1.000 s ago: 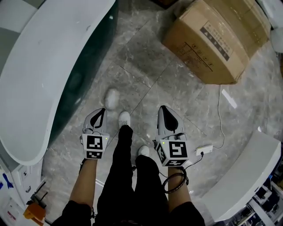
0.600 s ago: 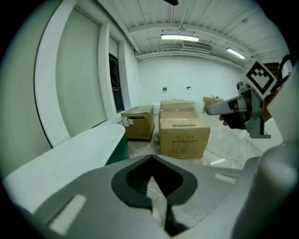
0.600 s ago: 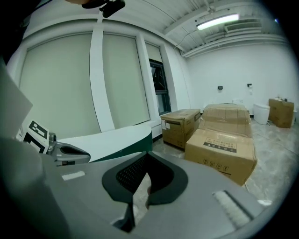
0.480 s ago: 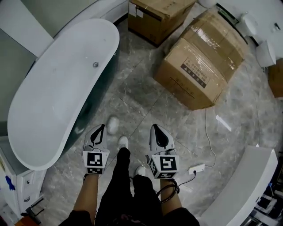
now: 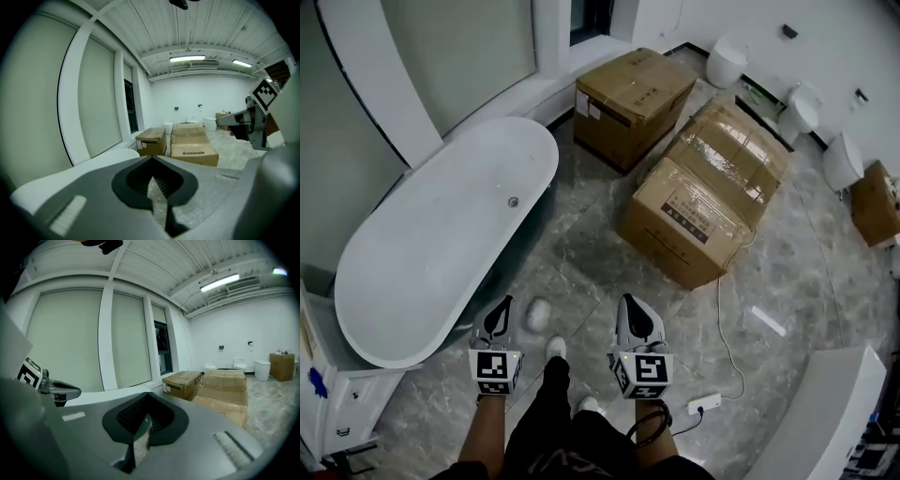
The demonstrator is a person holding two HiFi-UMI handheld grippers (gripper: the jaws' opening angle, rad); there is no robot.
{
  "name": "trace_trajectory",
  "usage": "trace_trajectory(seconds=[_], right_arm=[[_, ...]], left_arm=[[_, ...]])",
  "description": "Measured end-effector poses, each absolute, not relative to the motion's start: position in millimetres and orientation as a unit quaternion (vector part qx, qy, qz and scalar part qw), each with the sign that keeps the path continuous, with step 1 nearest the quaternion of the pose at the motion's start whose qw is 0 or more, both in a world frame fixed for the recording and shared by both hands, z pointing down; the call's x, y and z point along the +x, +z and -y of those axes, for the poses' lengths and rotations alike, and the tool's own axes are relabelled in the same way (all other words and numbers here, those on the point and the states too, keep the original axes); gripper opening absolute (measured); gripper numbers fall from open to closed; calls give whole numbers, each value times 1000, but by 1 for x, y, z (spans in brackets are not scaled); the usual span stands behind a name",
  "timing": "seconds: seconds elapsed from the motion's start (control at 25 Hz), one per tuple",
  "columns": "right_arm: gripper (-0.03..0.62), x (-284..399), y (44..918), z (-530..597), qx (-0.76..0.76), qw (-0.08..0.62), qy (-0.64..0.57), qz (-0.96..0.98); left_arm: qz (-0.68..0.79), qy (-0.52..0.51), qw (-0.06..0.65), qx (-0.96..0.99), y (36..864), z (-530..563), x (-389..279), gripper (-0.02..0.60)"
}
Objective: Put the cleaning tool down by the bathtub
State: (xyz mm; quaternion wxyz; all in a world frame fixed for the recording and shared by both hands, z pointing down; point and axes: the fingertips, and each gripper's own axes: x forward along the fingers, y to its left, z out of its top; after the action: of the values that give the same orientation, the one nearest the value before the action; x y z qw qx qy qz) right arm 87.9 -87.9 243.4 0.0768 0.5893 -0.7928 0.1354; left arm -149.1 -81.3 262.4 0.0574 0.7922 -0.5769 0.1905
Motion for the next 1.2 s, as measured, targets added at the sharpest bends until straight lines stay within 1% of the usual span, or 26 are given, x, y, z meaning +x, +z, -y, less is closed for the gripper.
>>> trace_trajectory(seconds=[0.24, 0.72, 1.2], right_arm=[[20, 100, 198, 62, 595, 48, 112, 794], [19, 126, 138, 9, 586, 22, 58, 808], [18, 127, 125, -19, 579, 10, 43, 814]], left_arm=[[579, 160, 25, 799, 213, 61, -136, 0], [578, 128, -34, 806, 146, 14, -104, 0], [592, 116, -51, 796, 127, -19, -107, 0]])
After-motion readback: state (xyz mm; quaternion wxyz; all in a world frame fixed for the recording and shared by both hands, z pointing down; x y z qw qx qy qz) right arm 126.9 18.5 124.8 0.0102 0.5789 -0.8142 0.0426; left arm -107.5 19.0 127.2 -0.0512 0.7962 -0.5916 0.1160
